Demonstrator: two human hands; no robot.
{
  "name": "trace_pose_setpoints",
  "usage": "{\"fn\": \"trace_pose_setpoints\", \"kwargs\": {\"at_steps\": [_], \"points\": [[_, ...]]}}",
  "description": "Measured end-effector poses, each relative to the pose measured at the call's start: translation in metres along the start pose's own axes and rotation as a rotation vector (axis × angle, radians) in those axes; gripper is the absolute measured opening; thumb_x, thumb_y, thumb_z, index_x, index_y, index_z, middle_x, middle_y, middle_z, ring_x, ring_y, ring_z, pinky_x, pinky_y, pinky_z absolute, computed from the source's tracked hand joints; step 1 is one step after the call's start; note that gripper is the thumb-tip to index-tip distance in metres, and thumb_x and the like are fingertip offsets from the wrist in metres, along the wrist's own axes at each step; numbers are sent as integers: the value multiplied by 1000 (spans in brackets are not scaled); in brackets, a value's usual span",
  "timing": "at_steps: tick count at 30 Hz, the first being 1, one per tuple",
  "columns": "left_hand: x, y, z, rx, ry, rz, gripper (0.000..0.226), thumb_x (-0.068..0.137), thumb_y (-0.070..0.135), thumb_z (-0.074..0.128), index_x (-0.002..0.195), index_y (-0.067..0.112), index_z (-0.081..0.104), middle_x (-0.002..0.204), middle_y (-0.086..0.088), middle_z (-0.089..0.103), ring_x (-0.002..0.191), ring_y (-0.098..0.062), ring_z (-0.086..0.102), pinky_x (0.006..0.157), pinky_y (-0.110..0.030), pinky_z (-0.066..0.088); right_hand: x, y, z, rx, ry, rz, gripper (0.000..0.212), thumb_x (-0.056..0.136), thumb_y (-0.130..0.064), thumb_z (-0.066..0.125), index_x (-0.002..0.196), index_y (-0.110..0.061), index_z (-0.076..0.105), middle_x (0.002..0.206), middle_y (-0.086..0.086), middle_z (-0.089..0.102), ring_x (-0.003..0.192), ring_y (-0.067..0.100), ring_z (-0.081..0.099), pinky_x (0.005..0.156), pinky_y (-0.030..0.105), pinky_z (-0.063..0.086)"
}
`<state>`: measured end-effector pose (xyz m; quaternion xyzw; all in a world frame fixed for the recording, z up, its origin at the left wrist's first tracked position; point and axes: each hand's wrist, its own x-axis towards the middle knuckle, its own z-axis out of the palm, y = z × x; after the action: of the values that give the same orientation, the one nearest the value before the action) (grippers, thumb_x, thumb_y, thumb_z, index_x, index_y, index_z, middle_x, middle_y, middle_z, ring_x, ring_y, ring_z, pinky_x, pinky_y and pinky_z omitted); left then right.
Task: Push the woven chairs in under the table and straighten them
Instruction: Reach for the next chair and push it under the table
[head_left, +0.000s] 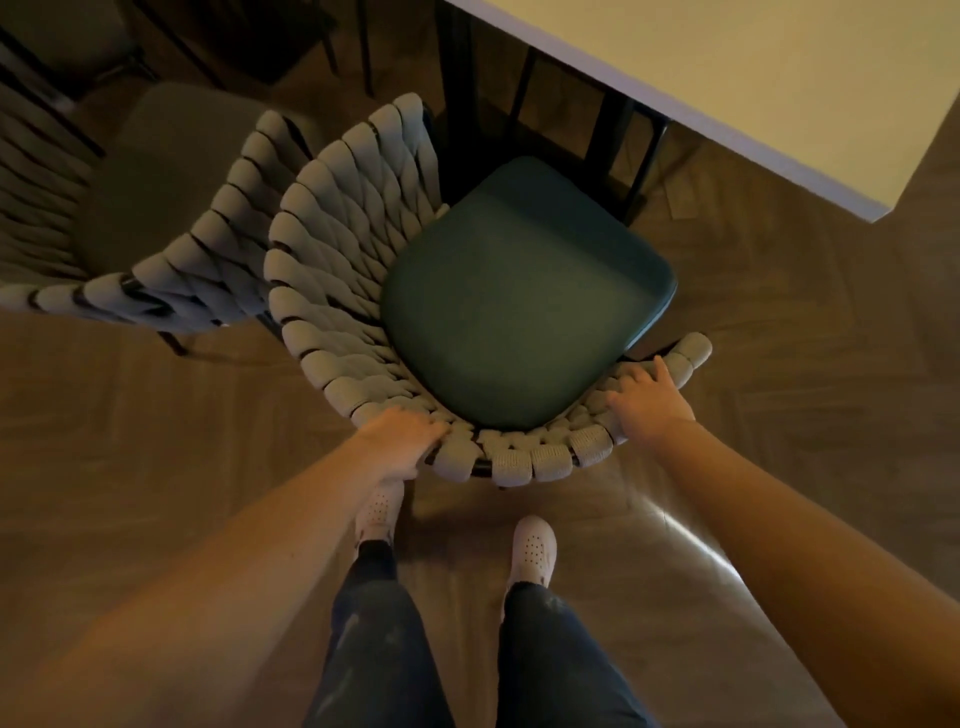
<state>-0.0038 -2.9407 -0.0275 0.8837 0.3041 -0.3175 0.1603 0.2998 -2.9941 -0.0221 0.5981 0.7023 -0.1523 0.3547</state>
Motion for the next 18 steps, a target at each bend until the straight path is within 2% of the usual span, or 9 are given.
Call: {"fn": "trace_pose_setpoints", "kwargs": {"at_steps": [3, 5, 7, 10, 14, 18], "points": [[-6, -33, -3, 43, -5, 36, 50, 88, 40, 62, 133, 28, 47, 133, 3, 53, 122, -20, 48, 105, -37, 36, -5, -30, -11, 35, -67, -64, 49, 90, -34, 59, 137, -28, 47, 143, 2, 45, 137, 30, 33, 114, 61, 13], [-8, -53, -6, 80, -19, 59, 45, 90, 41, 60, 131, 29, 48, 133, 2, 53, 123, -20, 48, 106, -38, 34, -13, -61, -19, 85, -102, -158, 55, 83, -38, 67, 133, -27, 48, 132, 0, 54, 126, 28, 45, 111, 53, 24], [-12, -79, -8, 140, -4, 106, 43, 91, 38, 58, 132, 29, 48, 135, 3, 54, 125, -20, 48, 106, -40, 34, -18, -99, -28, 244, -91, -167, 58, 79, -43, 71, 129, -23, 49, 121, 3, 58, 113, 26, 54, 102, 42, 37], [-20, -122, -15, 178, 54, 179, 45, 93, 29, 57, 136, 29, 47, 140, 4, 50, 132, -18, 43, 112, -38, 30, -13, -156, -44, 506, -10, -76, 63, 82, -49, 67, 133, -20, 46, 123, 6, 58, 109, 26, 57, 90, 37, 45], [-19, -173, -36, 302, 7, 234, 49, 94, 24, 57, 141, 26, 43, 144, 3, 47, 134, -19, 41, 110, -35, 29, 11, -220, -71, 603, 57, 76, 52, 91, -34, 57, 138, -19, 41, 129, 9, 57, 111, 28, 57, 91, 39, 46], [-8, -190, -45, 374, -33, 266, 41, 92, 25, 61, 131, 26, 53, 133, 5, 56, 126, -18, 49, 105, -35, 35, 30, -250, -88, 625, 54, 269, 50, 91, -33, 55, 138, -24, 41, 122, 5, 60, 107, 27, 57, 96, 42, 39]]}}
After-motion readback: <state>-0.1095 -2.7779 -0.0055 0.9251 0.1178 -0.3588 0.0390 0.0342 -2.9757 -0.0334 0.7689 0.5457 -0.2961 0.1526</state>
